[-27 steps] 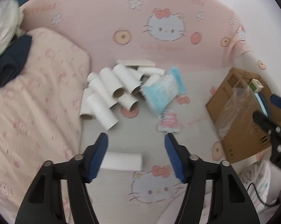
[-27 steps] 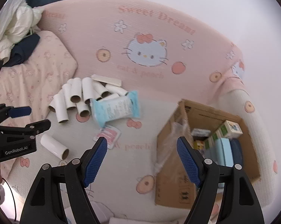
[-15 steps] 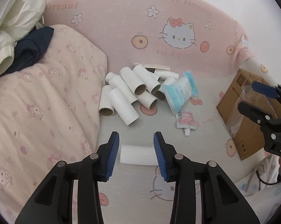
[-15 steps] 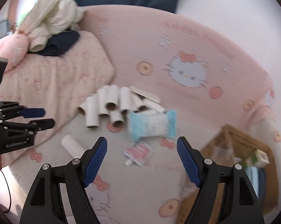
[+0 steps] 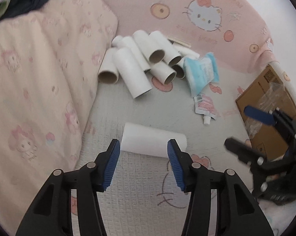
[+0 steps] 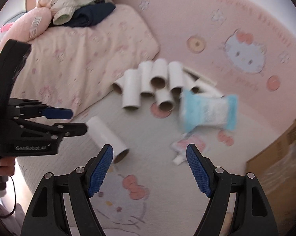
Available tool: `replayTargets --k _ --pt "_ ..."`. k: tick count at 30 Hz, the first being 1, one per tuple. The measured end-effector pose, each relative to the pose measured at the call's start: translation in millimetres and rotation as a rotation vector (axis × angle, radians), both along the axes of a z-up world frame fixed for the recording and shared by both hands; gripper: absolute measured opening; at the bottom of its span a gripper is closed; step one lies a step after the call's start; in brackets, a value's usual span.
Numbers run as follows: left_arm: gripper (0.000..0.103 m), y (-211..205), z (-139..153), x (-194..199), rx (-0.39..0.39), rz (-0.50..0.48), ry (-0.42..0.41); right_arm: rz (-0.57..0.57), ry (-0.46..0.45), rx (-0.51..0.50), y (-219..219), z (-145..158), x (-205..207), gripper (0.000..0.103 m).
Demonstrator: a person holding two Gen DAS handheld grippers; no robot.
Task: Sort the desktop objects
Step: 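Move the right tool toward a lone white cardboard tube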
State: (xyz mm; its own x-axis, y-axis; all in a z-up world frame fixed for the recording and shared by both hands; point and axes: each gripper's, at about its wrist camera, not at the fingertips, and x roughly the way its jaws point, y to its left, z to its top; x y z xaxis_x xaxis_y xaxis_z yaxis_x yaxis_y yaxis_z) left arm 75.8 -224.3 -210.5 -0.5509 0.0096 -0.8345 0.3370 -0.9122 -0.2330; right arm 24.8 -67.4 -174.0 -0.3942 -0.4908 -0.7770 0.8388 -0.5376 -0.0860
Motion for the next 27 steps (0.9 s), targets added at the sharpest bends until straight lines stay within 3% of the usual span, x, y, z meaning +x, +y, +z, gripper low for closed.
replayTargets --k 8,10,11,12,14,16,23,27 --pt "0.053 -12 -16 -9 0.028 -0.001 0.005 0.047 -0.096 0.044 -23 -41 4 0.075" --pt "0.038 -14 -21 -11 0.048 0.015 0.002 0.06 -0.114 0.032 -28 -44 5 0.075" --pt "0.029 -16 -25 -13 0.064 0.03 -0.012 0.064 -0.123 0.03 -30 -45 5 0.068" --pt "0.028 -18 -28 -14 0.077 0.035 -0.015 0.071 -0.127 0.024 -32 -46 5 0.06" --pt "0.026 -20 -31 -15 0.11 0.047 -0.006 0.078 -0.147 0.013 -35 -49 3 0.032" --pt "0.024 -20 -33 -18 0.14 0.041 0.0 0.058 -0.156 0.02 -38 -53 -1 0.025" --pt "0.024 -5 -38 -38 0.154 -0.017 0.002 0.011 -0.247 0.011 -38 -70 -15 0.021" --pt "0.024 -13 -41 -46 0.186 0.055 -0.006 -0.008 -0.262 -0.036 -34 -66 -24 0.021"
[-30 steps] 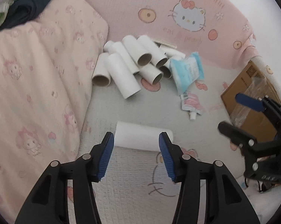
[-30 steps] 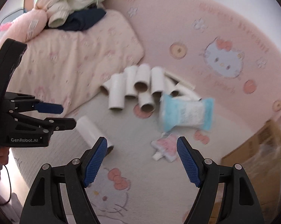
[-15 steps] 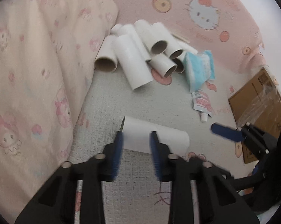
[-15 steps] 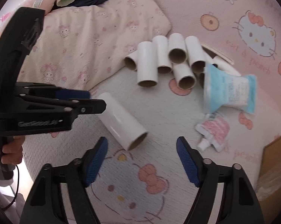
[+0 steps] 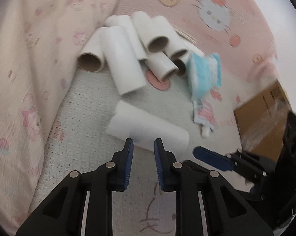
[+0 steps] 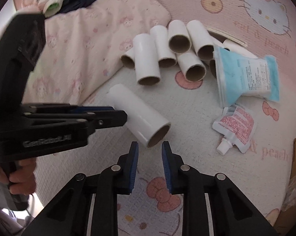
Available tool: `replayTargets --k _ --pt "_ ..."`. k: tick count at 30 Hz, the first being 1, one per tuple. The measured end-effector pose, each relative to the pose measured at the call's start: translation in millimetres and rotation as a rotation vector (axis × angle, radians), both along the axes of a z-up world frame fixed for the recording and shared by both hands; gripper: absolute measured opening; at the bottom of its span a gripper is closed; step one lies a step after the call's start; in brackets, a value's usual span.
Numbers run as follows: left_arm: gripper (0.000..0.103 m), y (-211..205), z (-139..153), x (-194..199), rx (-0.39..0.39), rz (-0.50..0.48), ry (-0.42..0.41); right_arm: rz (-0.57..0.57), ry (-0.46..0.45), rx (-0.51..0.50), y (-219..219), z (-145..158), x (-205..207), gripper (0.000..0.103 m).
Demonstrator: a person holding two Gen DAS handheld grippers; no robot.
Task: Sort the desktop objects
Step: 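Move the right tool toward a lone white cardboard tube, then close the right gripper on the white tube and lift it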
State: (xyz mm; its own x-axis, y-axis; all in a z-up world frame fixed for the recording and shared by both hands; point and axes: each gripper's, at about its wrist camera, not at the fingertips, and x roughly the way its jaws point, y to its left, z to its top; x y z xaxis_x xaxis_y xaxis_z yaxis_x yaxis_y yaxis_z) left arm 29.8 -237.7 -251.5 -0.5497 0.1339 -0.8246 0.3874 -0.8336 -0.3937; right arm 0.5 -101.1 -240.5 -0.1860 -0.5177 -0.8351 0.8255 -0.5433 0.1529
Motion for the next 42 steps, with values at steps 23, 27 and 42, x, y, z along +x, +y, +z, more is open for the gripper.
replayTargets --k 23,27,42 --pt "0.045 -50 -36 -9 0.401 0.211 0.086 0.185 0.029 0.077 -57 -10 -41 0.046" --pt "0.045 -50 -39 -11 0.427 0.224 0.099 0.183 -0.056 0.081 -56 -9 -43 0.041" --pt "0.034 -38 -33 -24 0.384 0.215 0.11 0.025 -0.271 0.041 -66 -31 -74 0.041"
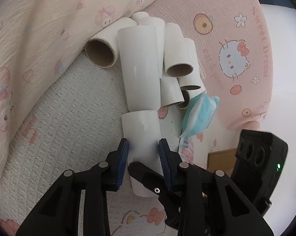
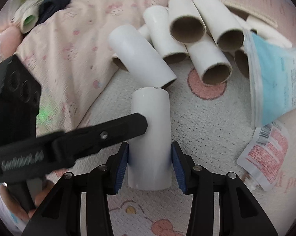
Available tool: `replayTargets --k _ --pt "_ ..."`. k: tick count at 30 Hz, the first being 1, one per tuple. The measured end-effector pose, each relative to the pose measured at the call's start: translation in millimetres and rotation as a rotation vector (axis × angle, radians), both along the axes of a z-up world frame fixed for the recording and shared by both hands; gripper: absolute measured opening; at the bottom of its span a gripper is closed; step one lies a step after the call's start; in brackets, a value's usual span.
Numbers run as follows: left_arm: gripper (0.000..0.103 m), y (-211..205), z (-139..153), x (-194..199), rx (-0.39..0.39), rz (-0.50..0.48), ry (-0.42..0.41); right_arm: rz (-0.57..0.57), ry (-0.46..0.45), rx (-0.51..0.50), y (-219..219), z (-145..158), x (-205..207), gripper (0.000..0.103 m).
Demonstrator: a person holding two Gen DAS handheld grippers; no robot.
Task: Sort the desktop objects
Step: 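Close the right gripper on the white tube and lift it, then carry the held tube with the right gripper over the cardboard box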
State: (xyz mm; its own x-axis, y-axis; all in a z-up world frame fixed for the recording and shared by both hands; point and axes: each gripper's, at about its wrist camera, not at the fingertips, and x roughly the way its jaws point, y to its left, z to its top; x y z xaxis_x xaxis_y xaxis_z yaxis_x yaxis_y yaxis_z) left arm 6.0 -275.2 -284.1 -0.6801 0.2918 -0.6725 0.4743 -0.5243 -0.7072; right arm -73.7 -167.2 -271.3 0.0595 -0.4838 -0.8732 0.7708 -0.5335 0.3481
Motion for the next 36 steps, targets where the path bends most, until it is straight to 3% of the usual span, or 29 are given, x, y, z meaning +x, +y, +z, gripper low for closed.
replayTargets --k 3,9,16,19,30,36 --pt "0.033 0 3 1 0.003 -0.017 -0.002 -0.02 -0.025 -0.003 -1 -1 -3 0.041" --pt "0.035 8 24 3 -0.044 -0.063 0.022 -0.039 0.019 -0.017 5 15 5 0.04" --pt "0.041 11 61 -5 -0.022 -0.081 0.095 -0.077 0.062 -0.094 23 56 5 0.04" --pt "0.041 21 86 -11 -0.053 -0.107 0.126 -0.089 0.112 -0.113 37 75 9 0.04" --pt "0.046 85 178 -37 -0.176 -0.215 0.216 -0.181 0.207 -0.256 112 147 5 0.04" --pt "0.046 138 199 -41 -0.254 -0.3 0.263 -0.259 0.22 -0.32 167 170 3 0.041"
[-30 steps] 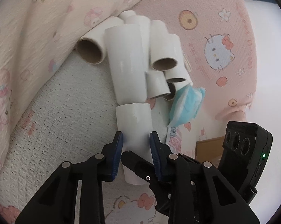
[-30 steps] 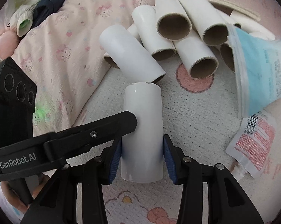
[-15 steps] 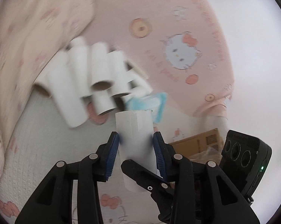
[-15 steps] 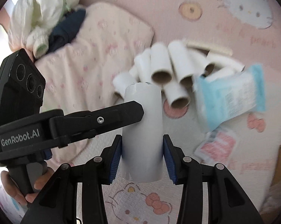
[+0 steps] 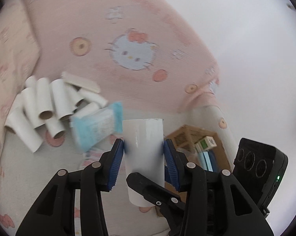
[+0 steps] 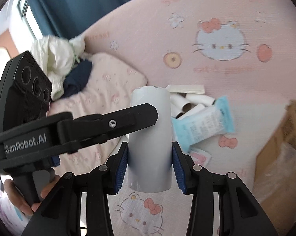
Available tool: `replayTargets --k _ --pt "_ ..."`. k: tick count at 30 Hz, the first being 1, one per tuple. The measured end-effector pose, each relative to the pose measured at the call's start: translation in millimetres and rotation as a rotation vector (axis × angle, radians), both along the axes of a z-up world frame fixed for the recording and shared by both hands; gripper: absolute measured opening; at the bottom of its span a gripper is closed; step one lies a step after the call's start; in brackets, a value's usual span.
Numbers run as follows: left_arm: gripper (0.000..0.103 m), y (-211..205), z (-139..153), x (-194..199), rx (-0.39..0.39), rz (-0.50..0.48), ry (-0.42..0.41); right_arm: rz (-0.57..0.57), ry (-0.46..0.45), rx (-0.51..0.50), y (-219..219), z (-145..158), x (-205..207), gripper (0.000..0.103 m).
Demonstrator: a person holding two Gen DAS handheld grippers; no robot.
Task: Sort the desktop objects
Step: 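Carry the held tube with the right gripper over the cardboard box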
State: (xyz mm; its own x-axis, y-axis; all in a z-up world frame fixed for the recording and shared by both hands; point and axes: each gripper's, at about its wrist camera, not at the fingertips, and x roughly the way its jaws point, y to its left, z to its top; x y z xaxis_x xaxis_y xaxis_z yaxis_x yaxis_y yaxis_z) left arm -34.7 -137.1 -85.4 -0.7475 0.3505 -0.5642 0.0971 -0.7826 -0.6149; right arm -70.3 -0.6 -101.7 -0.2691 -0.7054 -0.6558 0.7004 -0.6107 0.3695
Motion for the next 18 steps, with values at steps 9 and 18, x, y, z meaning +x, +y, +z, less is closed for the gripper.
replayTargets --k 9,18 --pt "0.046 64 9 -17 -0.024 -0.119 0.046 -0.086 0.025 0.044 54 23 -8 0.041" --pt "0.046 81 16 -27 0.011 -0.161 0.04 -0.116 0.043 0.108 74 35 -16 0.041"
